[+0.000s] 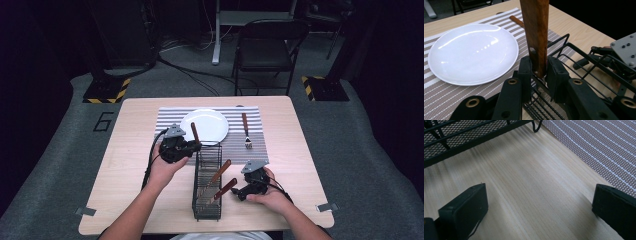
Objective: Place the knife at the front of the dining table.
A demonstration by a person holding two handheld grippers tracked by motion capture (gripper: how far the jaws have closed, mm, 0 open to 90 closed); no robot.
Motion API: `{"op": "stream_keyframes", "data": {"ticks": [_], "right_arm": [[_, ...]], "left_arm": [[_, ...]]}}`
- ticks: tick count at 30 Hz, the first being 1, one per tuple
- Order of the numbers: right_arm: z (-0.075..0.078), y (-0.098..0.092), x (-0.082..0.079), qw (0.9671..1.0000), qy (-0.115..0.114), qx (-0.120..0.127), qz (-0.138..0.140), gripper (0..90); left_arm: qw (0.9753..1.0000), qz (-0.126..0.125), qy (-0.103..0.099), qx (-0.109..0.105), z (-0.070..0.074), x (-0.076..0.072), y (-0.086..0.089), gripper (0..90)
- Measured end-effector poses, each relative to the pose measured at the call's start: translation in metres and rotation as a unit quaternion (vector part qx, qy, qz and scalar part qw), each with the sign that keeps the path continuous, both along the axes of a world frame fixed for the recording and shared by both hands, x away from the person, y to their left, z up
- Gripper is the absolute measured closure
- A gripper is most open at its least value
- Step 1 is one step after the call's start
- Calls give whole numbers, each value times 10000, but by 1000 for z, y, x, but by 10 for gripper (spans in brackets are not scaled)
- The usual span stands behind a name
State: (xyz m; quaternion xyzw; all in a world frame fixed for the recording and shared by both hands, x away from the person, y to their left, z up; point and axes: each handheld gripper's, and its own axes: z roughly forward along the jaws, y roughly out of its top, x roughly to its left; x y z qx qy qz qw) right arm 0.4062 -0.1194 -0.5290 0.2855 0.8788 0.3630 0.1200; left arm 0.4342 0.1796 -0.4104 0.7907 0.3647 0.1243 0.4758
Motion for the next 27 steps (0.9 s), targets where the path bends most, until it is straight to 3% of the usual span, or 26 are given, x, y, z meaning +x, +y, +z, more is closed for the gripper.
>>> {"op": "stream_keyframes", "data": {"ticks": [2,15,20,27], "right_arm": [[0,0,0,10000,-7,-4,3,0],[0,0,0,10000,-5,-1,7,0],[0,0,0,10000,-8,-5,19,0],[0,0,0,10000,-40,-1,38,0]], "left_arm": [[9999,-6,-107,29,2,-2,1,763],[9995,-206,-245,-40,11,-14,-1,764],[9992,-255,-313,-78,24,-21,0,763],[9977,-328,-515,-303,46,-33,6,764]]}}
